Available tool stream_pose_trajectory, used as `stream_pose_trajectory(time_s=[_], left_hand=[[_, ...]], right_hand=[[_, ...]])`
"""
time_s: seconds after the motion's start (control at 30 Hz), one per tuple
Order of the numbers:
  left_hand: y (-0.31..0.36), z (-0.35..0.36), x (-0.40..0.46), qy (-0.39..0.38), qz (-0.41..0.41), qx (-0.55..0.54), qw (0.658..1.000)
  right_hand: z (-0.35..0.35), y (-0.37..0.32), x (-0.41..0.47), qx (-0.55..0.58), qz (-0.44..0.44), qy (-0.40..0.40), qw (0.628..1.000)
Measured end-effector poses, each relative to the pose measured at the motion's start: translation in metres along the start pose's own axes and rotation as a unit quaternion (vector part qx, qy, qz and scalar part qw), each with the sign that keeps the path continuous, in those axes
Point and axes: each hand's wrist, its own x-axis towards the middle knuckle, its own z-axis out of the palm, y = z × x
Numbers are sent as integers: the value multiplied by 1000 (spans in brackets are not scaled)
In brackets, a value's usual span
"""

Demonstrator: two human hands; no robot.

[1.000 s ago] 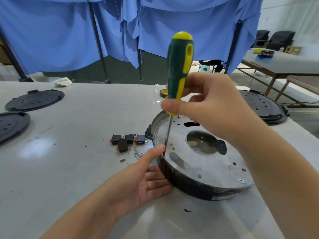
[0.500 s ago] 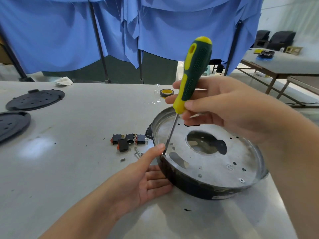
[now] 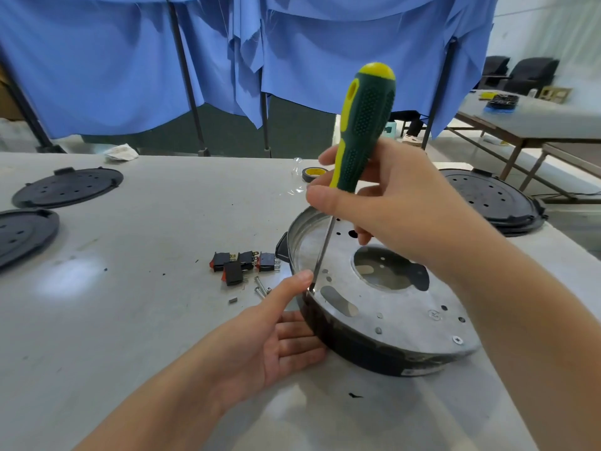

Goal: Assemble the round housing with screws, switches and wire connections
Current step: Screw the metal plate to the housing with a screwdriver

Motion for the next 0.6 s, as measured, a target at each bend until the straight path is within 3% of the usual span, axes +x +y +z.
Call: stream_pose_trajectory(time_s=[0.17, 0.4, 0.6], left_hand=[[0, 0, -1, 0, 0, 1, 1000], [0, 0, 0, -3, -2, 1, 1000], [0, -1, 0, -5, 0, 1, 1000]], right_hand=[[-11, -2, -1, 92, 9, -71, 993], [2, 0, -3, -102, -62, 27, 993], [-10, -2, -2, 34, 22, -65, 997]])
